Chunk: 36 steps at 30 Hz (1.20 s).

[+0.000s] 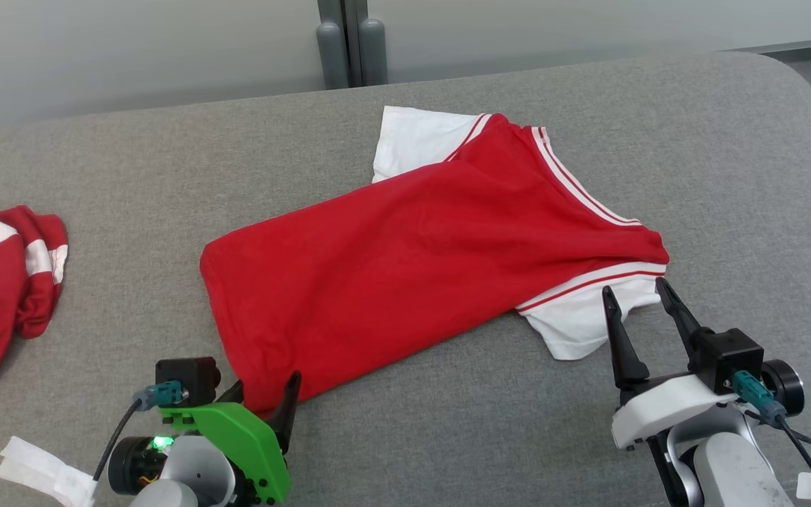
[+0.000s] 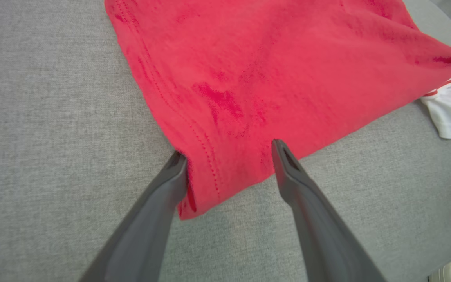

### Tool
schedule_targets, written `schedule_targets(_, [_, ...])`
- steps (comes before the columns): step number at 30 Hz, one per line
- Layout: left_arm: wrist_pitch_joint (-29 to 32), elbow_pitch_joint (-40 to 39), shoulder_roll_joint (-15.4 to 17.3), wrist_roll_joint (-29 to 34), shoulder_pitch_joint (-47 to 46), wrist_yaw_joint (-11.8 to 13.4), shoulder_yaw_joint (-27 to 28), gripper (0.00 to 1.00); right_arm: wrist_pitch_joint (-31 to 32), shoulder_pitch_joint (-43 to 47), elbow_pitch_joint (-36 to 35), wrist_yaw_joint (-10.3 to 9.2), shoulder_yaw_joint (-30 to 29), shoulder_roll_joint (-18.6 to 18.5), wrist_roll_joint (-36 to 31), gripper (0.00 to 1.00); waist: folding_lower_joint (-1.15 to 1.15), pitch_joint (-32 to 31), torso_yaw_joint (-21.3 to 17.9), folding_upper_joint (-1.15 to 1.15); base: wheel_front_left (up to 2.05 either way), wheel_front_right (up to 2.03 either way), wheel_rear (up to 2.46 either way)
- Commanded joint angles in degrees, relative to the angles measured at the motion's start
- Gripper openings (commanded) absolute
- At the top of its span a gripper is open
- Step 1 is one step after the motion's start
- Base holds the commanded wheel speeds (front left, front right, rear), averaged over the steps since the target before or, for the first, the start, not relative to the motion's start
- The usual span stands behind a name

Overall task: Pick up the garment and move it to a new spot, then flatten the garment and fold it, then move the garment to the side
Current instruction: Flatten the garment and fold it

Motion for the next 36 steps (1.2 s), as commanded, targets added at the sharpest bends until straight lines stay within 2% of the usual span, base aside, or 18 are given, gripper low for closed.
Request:
schedule_targets(1, [-0.4, -0.6, 0.4, 0.8, -0.7, 0.2, -0.1, 1.00, -0.2, -0.4, -0.1, -0.08, 0.0, -0.1, 0.1, 1.00, 0.00, 0.0, 0.1, 0.00, 0.00, 0.00, 0.00])
schedule_targets(14, [-0.9, -4.0, 2.1, 4.1, -2.2, 1.9, -1.1, 1.00, 0.0, -0.8, 0.0, -0.08, 0.7, -0.1, 0.4, 1.00, 0.00, 0.6, 0.3, 0.00, 0.00, 0.00, 0.00])
schedule_targets(25, [0.2, -2.2, 1.2, 2.9, -3.0, 0.5, -2.5, 1.00, -0.1, -1.4, 0.5, -0.08, 0.6, -0.1, 0.7, 1.00, 0.00, 1.0, -0.4, 0.00, 0.00, 0.00, 0.00])
schedule_targets(26, [0.1, -2.2, 1.1, 2.8, -3.0, 0.2, -2.6, 0.69, -0.1, -1.5, 0.5, -0.08, 0.6, -0.1, 0.7, 1.00, 0.00, 1.1, -0.4, 0.00, 0.00, 0.00, 0.00])
schedule_targets(27, [-0.3, -2.3, 1.1, 2.9, -3.3, -0.1, -2.8, 0.16, -0.2, -1.5, 0.6, -0.08, 0.7, -0.1, 0.8, 1.00, 0.00, 1.1, -0.5, 0.00, 0.00, 0.00, 0.00])
schedule_targets(28, [-0.6, -2.2, 0.8, 2.5, -3.3, -0.5, -2.9, 0.00, -0.2, -1.6, 0.7, -0.08, 0.7, -0.1, 0.8, 1.00, 0.00, 1.1, -0.5, 0.00, 0.00, 0.00, 0.00])
schedule_targets(36, [-6.9, -4.8, -0.9, 0.8, -4.2, -1.9, -0.7, 0.00, -0.5, -1.5, 0.8, -0.08, 0.3, -0.1, 1.0, 1.00, 0.00, 0.9, -0.5, 0.00, 0.00, 0.00, 0.00])
